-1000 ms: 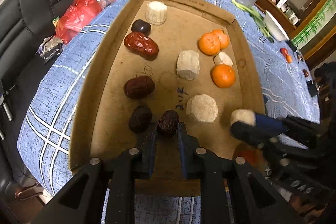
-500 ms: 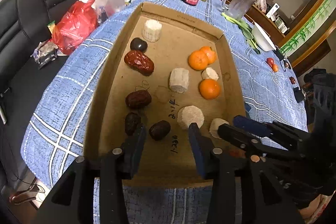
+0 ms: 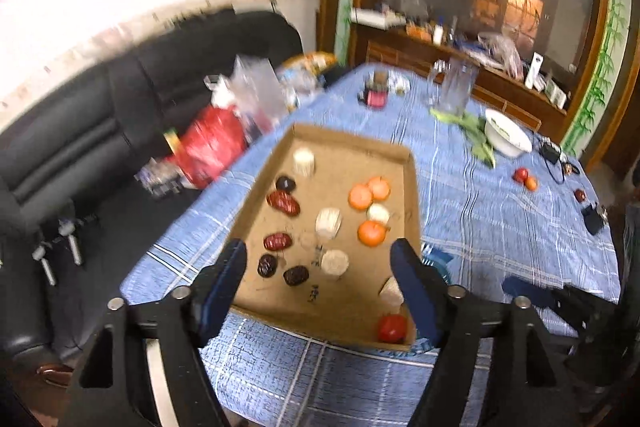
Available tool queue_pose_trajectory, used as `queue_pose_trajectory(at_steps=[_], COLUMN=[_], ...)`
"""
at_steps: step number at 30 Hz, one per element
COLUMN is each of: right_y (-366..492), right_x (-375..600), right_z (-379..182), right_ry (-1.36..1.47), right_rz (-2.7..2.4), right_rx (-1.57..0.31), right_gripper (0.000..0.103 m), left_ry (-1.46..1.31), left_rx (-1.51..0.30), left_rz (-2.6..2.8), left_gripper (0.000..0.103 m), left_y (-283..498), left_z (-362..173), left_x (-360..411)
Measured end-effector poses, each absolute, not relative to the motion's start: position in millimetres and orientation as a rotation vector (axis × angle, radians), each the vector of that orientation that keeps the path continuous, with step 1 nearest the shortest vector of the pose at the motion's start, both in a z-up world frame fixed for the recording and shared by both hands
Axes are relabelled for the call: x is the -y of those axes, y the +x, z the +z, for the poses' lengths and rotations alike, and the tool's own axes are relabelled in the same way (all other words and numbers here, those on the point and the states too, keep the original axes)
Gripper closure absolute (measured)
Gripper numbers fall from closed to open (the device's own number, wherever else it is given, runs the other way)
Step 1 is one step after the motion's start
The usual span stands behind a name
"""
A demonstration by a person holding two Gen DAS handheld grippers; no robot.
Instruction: Organize fruits
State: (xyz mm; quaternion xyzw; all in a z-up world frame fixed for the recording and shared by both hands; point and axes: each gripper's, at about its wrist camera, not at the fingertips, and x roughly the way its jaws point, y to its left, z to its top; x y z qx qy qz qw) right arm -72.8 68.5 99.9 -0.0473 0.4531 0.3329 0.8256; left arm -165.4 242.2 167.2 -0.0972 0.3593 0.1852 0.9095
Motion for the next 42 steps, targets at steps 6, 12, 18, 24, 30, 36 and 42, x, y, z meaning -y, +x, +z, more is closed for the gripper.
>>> queue_pose_trajectory(at_steps=[6,12,18,24,30,36,42], right_y=[-95,-113,-133,-140,-137,-136,-138], right_x=[-40,-28,-29,-27,-24,-27,-33], right_z=[122,140,148,150,141,135,130], right_ry=[-0.110,-0.107,-0.144,-0.160,-0.161,-0.173,-0.194], right_rz=[0.737,0.765,0.804,0.810,0.790,0.785,0.792], right_rx=[-0.880,-0.809,-0.761,-0.744,-0.774,-0.793,-0.803], right_gripper=[0.036,0.030,0.030,0.027,0.027,0.027,0.027], left_ry=[-0.152,-0.081,0.002,0.018,-0.026,-0.093,-0.124], left_rx=[-0.602,-0.465,-0.479,-0.540,-0.599,-0.666,-0.708], left_rz=[0.468,0.630,0.674,0.647,0.623,0.584,0.561], left_gripper=[0.016,0.003,0.001,0.001,0.001,0.001,0.001], left_y=[-197,-229,-232,-229,-227,-225,-221], left_z=[208,241,236,224,211,197,188], left_x=[-210,-185,-163,-155,-160,-169,-174])
